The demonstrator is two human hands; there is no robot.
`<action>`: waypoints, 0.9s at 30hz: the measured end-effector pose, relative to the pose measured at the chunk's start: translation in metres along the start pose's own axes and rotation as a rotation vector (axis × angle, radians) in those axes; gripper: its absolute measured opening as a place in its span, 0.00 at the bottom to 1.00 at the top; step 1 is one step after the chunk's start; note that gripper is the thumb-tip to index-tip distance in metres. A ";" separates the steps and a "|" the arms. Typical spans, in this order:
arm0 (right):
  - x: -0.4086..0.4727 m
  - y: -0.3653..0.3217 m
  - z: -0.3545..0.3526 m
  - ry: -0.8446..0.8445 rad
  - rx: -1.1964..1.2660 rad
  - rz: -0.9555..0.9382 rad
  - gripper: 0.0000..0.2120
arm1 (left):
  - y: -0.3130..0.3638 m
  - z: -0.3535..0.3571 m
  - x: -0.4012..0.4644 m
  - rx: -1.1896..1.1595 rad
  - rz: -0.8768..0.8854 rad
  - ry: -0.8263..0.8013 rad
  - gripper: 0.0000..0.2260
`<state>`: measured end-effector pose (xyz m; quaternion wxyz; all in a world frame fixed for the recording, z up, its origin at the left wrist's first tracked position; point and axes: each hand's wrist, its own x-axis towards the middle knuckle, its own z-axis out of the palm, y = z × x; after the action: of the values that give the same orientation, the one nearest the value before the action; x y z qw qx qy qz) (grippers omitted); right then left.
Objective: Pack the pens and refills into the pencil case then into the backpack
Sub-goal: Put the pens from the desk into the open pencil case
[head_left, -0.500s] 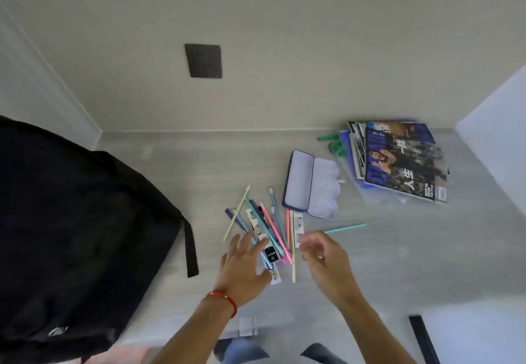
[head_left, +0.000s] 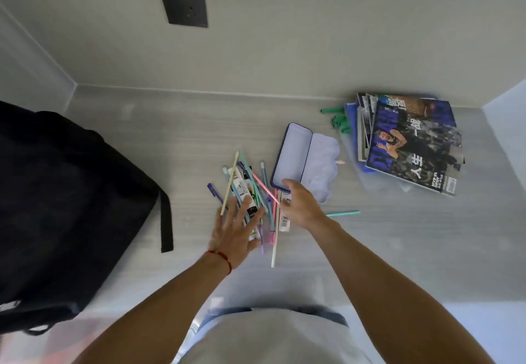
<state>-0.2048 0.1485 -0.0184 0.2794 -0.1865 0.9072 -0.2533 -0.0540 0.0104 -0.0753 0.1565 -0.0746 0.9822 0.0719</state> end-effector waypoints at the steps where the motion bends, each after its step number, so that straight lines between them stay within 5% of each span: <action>1: 0.004 0.006 0.001 0.002 -0.008 -0.008 0.25 | -0.001 -0.003 0.003 -0.012 -0.013 0.004 0.36; 6: 0.009 0.033 -0.006 0.052 0.024 -0.140 0.14 | 0.011 -0.012 0.004 -0.093 -0.109 0.032 0.34; 14: -0.017 0.061 -0.043 0.439 0.036 -0.365 0.11 | 0.040 -0.031 -0.020 -0.226 -0.141 0.259 0.24; 21: -0.062 0.072 -0.037 0.327 0.049 -0.644 0.11 | 0.035 -0.061 -0.036 -0.956 -0.545 0.484 0.11; 25: -0.079 0.058 -0.009 0.297 -0.035 -0.805 0.11 | -0.002 -0.074 -0.038 -1.788 -0.794 0.496 0.15; 27: -0.084 0.052 0.006 0.257 -0.108 -0.850 0.12 | -0.029 -0.070 -0.045 -1.874 -0.783 0.448 0.18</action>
<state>-0.1462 0.2284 -0.0174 0.0253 -0.5241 0.7892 -0.3191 -0.0272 -0.0239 0.0012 -0.1378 -0.4915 0.4463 0.7350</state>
